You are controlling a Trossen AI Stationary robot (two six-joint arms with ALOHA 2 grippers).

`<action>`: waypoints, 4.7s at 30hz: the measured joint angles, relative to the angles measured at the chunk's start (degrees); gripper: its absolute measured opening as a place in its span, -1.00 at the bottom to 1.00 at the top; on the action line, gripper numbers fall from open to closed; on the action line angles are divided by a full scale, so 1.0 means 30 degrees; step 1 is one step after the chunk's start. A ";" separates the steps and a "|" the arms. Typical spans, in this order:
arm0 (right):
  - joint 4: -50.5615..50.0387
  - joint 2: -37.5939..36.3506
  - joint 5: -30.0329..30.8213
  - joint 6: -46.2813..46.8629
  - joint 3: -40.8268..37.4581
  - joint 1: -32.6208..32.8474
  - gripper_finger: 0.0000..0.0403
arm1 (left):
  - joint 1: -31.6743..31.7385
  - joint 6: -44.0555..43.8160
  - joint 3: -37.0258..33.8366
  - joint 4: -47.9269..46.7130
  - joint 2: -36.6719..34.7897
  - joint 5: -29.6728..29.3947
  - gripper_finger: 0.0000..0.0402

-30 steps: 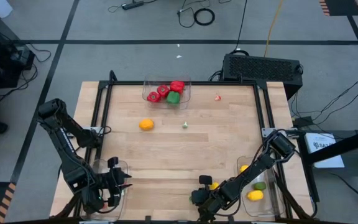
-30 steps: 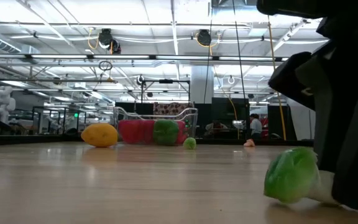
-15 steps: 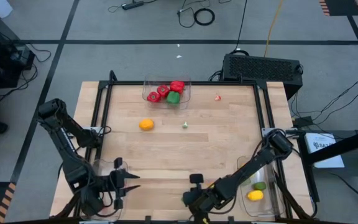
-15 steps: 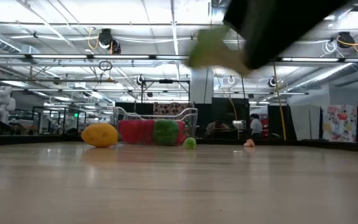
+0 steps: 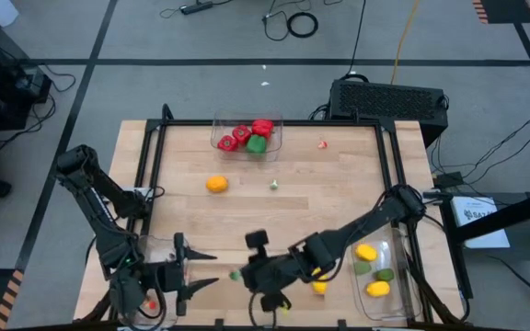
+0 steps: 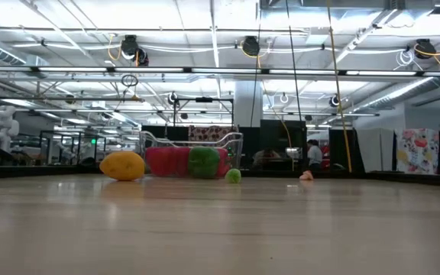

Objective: Sort produce into baskets
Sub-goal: Put the green mushroom into the bottom left transparent bin

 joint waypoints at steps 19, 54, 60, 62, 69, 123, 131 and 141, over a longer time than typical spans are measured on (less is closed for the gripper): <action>0.0032 -0.0015 0.7872 -0.2528 0.1717 -0.1479 -0.79 | 0.1254 0.3773 0.0000 0.1045 -0.0016 -0.4306 0.39; 0.0033 -0.0015 0.7806 -0.2827 0.1717 -0.1297 -0.79 | 0.3300 -0.0763 0.0000 -0.2346 -0.0081 -0.2047 0.22; 0.0025 -0.0015 0.7799 -0.2834 0.1717 -0.1297 -0.79 | 0.3300 -0.0742 0.0000 -0.2355 -0.0081 -0.2056 0.10; 0.0019 -0.0015 0.7799 -0.2834 0.1717 -0.1297 -0.79 | 0.3298 -0.0743 0.0000 -0.2353 -0.0081 -0.2063 0.09; 0.0019 -0.0015 0.7799 -0.2834 0.1717 -0.1297 -0.79 | 0.3298 -0.0742 0.0000 -0.2358 -0.0081 -0.2482 0.09; 0.0019 -0.0015 0.7952 -0.2976 0.1710 -0.0663 -0.50 | 0.3300 -0.0552 0.0000 -0.2566 -0.0081 -0.2705 -0.17; -0.1038 -0.0015 0.7921 -0.2156 0.1710 -0.0685 -0.02 | 0.3300 -0.0638 0.0000 -0.2644 -0.0081 -0.2199 -0.17; -0.7100 -0.0007 0.6349 0.2837 0.1688 0.0242 0.09 | 0.3743 -0.5317 -0.0590 -0.6223 -0.0081 0.2698 -0.17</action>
